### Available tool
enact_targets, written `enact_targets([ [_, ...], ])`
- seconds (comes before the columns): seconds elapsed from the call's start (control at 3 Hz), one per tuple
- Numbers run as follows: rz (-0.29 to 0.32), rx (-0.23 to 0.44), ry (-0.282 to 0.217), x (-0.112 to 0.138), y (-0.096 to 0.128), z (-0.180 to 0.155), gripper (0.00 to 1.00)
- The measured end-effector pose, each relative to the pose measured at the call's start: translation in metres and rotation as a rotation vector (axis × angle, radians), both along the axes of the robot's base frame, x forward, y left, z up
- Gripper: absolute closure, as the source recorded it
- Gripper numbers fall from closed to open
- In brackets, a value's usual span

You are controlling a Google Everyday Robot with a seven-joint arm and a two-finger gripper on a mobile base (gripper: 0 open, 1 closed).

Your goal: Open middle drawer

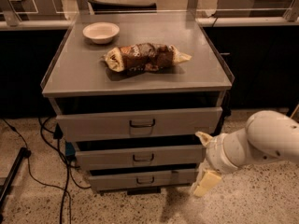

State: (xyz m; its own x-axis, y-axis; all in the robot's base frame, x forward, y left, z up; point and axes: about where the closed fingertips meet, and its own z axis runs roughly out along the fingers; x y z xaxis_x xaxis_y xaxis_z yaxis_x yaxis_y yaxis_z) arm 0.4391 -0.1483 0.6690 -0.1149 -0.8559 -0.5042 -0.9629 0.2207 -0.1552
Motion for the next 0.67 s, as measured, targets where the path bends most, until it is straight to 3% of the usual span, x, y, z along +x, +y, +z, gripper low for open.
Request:
enact_targets([
  [0.67, -0.001, -0.021, -0.021, 0.0043, -0.0013, -0.0042, 0.00],
])
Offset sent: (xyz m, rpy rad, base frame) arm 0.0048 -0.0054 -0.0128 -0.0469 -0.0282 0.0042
